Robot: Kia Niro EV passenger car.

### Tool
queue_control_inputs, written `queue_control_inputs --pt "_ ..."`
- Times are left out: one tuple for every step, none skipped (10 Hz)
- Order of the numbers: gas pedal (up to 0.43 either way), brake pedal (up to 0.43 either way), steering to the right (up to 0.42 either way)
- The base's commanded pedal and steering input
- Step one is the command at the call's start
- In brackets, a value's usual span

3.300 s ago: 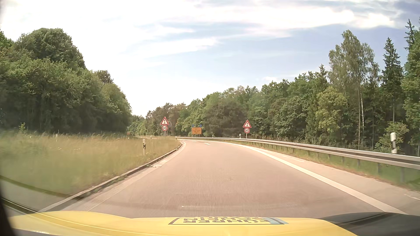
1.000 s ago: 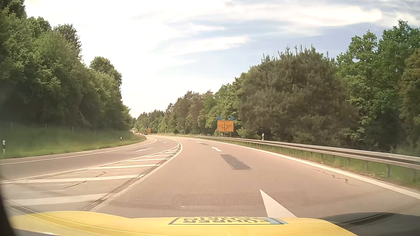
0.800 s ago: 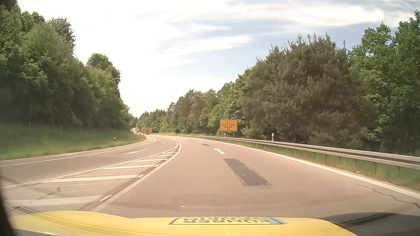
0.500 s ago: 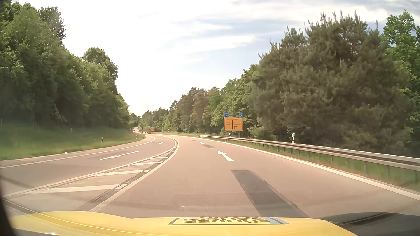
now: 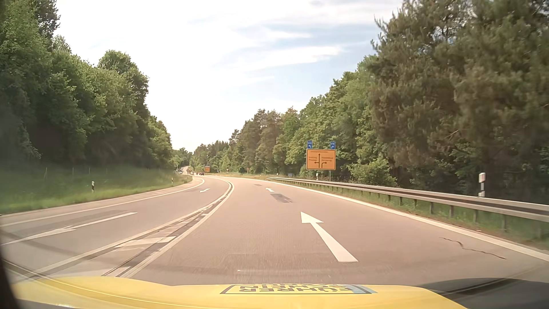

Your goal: Follow the waypoints while adhering to traffic rules and regulations

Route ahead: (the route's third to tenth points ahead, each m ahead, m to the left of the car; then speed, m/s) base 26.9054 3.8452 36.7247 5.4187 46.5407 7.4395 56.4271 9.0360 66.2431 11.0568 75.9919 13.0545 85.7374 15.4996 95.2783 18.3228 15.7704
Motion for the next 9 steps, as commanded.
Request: queue_control_inputs --pt "0.0 0.0 -0.025" --pt "0.0 0.0 -0.024" --pt "0.0 0.0 -0.023" --pt "0.0 0.0 -0.023" --pt "0.0 0.0 -0.023" --pt "0.0 0.0 -0.023" --pt "0.0 0.0 -0.024" --pt "0.0 0.0 -0.024" --pt "0.0 0.0 -0.024"
